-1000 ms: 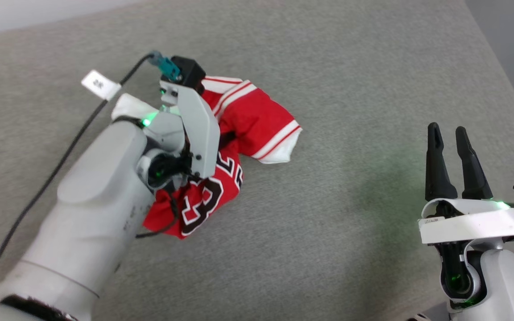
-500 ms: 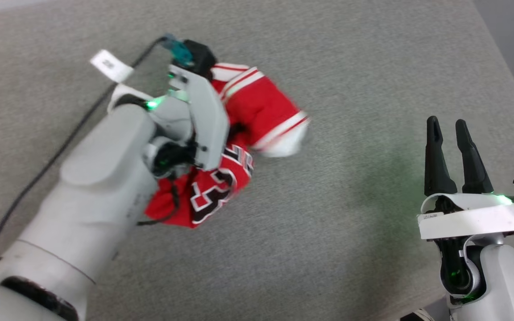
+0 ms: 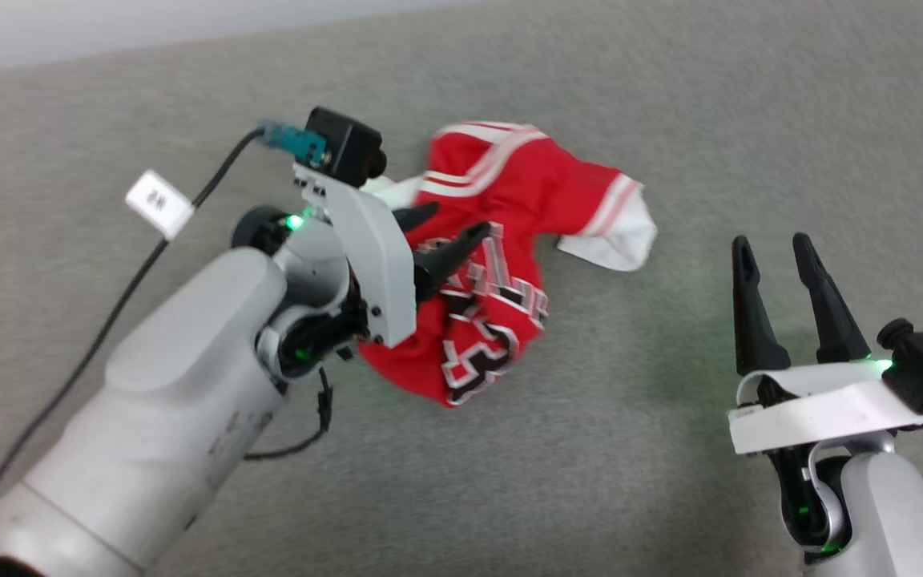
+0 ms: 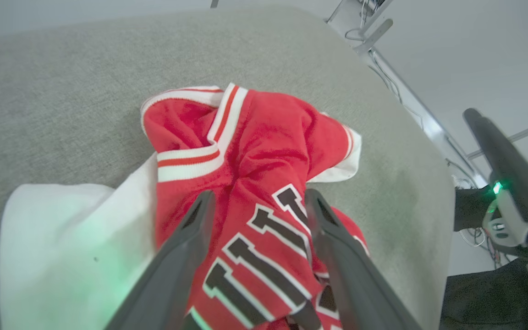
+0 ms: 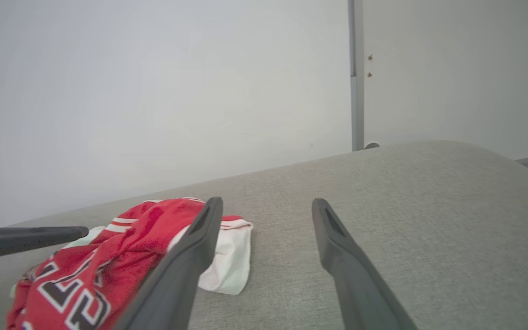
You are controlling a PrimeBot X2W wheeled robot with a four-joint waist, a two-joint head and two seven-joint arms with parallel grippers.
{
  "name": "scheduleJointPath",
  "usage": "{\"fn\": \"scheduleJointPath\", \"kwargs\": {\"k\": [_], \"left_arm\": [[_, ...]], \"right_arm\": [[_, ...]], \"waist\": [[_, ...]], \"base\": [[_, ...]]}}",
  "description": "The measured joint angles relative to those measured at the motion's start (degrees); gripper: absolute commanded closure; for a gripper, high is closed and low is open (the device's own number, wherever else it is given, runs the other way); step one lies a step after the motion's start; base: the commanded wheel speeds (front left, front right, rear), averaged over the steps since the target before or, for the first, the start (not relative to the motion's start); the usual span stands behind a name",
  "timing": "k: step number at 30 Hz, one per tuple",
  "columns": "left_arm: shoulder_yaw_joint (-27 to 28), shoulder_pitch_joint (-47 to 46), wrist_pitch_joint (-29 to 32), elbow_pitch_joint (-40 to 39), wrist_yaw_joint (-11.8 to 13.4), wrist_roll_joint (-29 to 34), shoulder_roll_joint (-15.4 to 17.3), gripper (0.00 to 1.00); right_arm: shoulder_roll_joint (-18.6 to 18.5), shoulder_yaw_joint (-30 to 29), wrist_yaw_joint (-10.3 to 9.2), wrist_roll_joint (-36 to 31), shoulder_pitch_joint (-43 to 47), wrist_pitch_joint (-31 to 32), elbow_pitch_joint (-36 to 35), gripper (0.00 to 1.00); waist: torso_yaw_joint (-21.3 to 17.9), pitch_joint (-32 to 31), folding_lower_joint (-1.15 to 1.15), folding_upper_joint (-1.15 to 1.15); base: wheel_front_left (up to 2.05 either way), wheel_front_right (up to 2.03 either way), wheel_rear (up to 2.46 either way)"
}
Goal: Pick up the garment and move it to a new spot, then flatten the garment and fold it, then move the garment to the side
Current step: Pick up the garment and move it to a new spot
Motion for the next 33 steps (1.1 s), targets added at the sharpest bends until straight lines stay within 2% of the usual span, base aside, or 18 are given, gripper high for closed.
{"fn": "scheduleJointPath", "kwargs": {"k": [8, 12, 17, 22, 25, 29, 33], "left_arm": [[2.1, 9.0, -10.9, -4.3, 0.0, -4.3, 3.4, 0.00], [3.5, 14.4, -18.2, -2.1, 0.0, -5.5, 4.4, 0.00], [2.1, 21.2, -27.6, 0.1, 0.0, -4.5, 4.8, 0.00], [2.9, 27.8, -32.7, 1.8, 0.0, -4.3, 5.4, 0.00], [6.1, 31.1, -33.2, 2.5, 0.2, -0.2, 5.7, 0.00], [17.7, 35.9, -33.5, -0.9, 2.3, 9.6, 4.4, 0.00], [26.8, 43.4, -33.4, -6.5, 3.7, 21.2, 2.3, 0.00]], "right_arm": [[-3.0, 0.1, -0.01, -2.2, 2.7, 0.0, 1.9, 0.00], [-5.1, -0.1, 0.00, -3.8, 4.1, 0.0, 2.9, 0.00], [-6.8, -2.3, 0.00, -3.7, 7.0, 0.0, 3.4, 0.00], [-7.1, -4.9, 0.00, -3.5, 11.2, 0.0, 3.6, 0.00], [-7.1, -6.6, 0.00, -3.3, 13.4, 0.0, 3.1, 0.00], [-7.2, -8.4, 0.00, -3.0, 15.8, 0.0, 2.3, 0.00], [-7.7, -9.8, 0.00, -3.0, 17.1, 0.0, 1.7, 0.00]], "waist": [[5.6, -4.9, 0.00, 0.00], [8.5, -6.8, 0.00, 0.00], [11.8, -9.4, 0.00, 0.00], [14.8, -12.4, 0.00, 0.00], [16.6, -14.0, 0.00, 0.00], [18.6, -15.7, 0.00, 0.00], [19.8, -17.5, 0.00, 0.00]], "base": [[0.00, 0.00, 0.00], [0.00, 0.00, 0.00], [0.00, 0.00, 0.00], [0.00, 0.00, 0.00], [0.00, 0.00, 0.00], [0.00, 0.00, 0.00], [0.00, 0.00, 0.00]]}}
